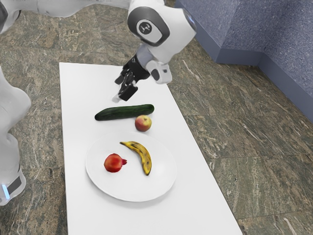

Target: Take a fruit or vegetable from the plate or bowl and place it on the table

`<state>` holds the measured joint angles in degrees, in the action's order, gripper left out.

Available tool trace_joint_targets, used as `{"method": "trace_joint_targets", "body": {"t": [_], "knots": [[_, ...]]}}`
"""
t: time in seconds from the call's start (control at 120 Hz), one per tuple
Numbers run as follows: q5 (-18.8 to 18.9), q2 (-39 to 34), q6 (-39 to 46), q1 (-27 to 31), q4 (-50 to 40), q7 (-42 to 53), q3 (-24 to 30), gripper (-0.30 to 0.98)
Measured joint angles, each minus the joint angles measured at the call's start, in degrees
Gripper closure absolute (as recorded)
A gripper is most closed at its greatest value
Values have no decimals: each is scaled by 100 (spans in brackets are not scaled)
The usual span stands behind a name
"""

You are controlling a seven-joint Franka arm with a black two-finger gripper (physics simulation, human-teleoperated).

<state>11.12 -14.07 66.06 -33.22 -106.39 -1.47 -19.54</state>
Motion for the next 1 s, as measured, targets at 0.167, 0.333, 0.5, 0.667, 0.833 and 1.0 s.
{"method": "trace_joint_targets", "body": {"t": [0.167, 0.333, 0.5, 0.667, 0.833, 1.0], "knots": [[110, -7, 1482, -85, -101, -132, -24, 0], [-39, 16, 2276, -205, -178, -404, -24, 0], [-557, -83, 3032, -396, -1071, -710, -23, 0], [-804, -611, 3565, -540, -1886, -995, -30, 0], [-953, -924, 3894, -564, -2343, -1243, -7, 0], [-1049, -1009, 4079, -585, -2686, -1447, 2, 0]]}}
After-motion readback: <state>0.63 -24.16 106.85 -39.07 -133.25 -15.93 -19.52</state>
